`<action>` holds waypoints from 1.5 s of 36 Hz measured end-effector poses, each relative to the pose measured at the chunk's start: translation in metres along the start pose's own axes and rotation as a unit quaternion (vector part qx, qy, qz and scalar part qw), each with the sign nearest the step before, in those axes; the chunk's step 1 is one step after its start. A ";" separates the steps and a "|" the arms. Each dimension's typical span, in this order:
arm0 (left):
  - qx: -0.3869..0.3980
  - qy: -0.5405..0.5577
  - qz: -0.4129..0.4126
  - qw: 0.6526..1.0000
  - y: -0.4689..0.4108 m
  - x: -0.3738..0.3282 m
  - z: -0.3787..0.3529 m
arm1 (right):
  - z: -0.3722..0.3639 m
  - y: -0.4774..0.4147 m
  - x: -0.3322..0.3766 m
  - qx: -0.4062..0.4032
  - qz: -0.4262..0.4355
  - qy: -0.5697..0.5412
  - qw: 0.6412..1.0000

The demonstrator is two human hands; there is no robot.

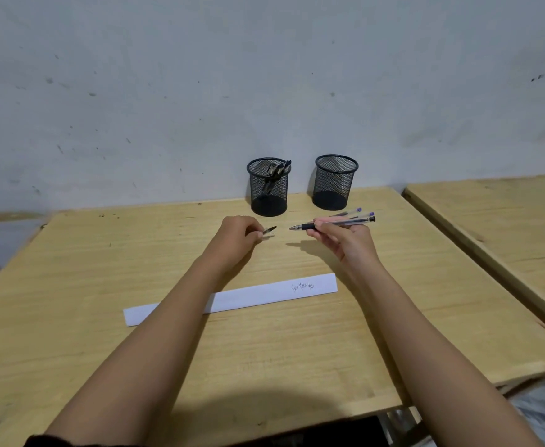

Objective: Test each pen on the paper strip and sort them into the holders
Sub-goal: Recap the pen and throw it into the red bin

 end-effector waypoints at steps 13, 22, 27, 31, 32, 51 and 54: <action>-0.025 0.147 -0.098 0.984 0.001 -0.054 0.011 | -0.013 0.013 0.017 0.016 0.049 -0.001 0.999; -0.055 0.153 -0.111 0.980 -0.001 -0.067 0.021 | -0.008 0.032 0.046 -0.009 0.103 -0.029 0.994; -0.030 0.175 -0.125 0.976 -0.002 -0.082 0.013 | -0.012 0.033 0.046 0.004 0.112 0.003 0.994; -0.019 0.197 -0.118 0.973 -0.010 -0.085 0.009 | -0.008 0.029 0.046 0.002 0.145 0.037 0.989; -0.019 0.202 -0.115 0.972 -0.014 -0.085 0.009 | -0.007 0.027 0.047 -0.001 0.154 0.046 0.987; 0.058 0.272 -0.122 0.953 -0.068 -0.120 -0.050 | 0.039 0.021 0.092 -0.179 0.242 0.194 0.934; 0.079 0.254 -0.164 0.950 -0.070 -0.144 -0.065 | 0.051 0.041 0.105 -0.230 0.258 0.219 0.912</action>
Point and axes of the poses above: each hand's wrist, its own y-axis away from the middle knuckle, its own z-axis out of the back of the hand, x = y × z, the point moved 5 cm from there along -y, towards the middle knuckle, and after that the axes turned 10 degrees about -z, right-handed, at the moved point
